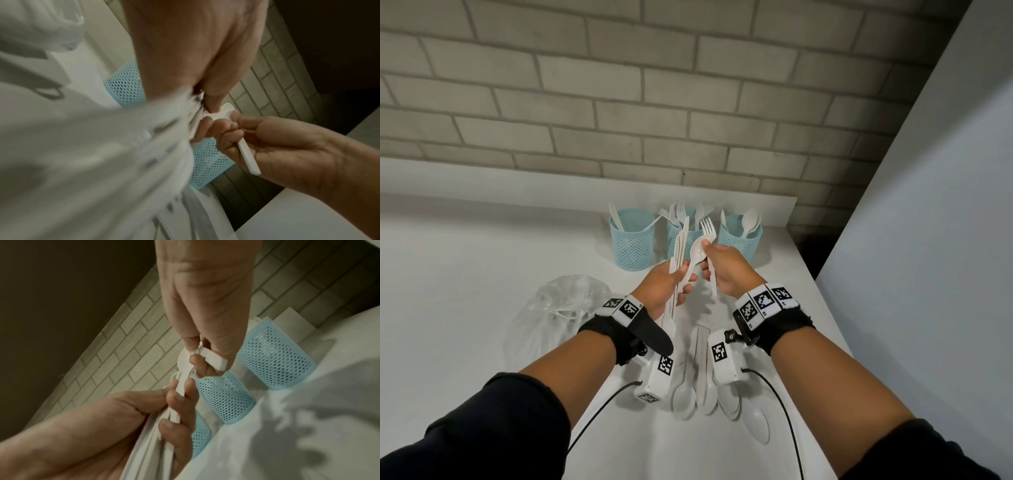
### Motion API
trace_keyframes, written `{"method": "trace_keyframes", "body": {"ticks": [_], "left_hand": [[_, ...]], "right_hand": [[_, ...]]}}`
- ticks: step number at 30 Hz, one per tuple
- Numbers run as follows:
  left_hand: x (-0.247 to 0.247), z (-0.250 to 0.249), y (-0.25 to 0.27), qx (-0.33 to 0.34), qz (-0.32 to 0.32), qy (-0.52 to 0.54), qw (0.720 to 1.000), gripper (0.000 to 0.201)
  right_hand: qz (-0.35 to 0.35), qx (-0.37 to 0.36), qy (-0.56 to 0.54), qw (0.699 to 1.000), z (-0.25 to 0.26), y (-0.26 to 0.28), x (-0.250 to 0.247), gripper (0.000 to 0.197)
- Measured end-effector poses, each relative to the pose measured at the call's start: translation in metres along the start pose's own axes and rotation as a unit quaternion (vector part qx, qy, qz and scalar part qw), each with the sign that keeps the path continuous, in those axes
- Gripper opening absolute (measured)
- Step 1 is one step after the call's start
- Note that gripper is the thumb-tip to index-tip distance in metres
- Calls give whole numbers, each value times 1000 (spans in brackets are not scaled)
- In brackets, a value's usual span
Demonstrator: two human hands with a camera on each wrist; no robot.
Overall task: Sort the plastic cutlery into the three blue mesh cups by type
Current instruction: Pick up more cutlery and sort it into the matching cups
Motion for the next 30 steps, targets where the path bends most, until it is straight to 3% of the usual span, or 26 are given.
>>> {"method": "trace_keyframes", "body": {"ticks": [8,16,24,28,30], "left_hand": [[-14,-24,-2,37,-39,17,998,9],[-19,-46,-7,59,-23,47,997,7],[-17,-52,-12,54,-2,79,995,18],[-17,-53,-13,52,3,78,996,17],[-19,-52,-14,53,5,79,995,15]], "right_hand": [[-20,-57,-83,995,38,-24,2,17],[-77,-192,-144,968,80,-54,8,19],[-94,-187,-22,978,56,-77,18,21],[-55,-146,32,987,42,-85,18,38],[-53,-182,36,981,48,-81,16,43]]}}
Point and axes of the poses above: each hand's wrist, its own y-axis away from the middle knuckle, its own x-axis out of the palm, z = x × y, the point moved 7 cm from there along -y, towards the middle knuckle, and after that the axes turned 13 degrees about -x, right-handed, at the moved point
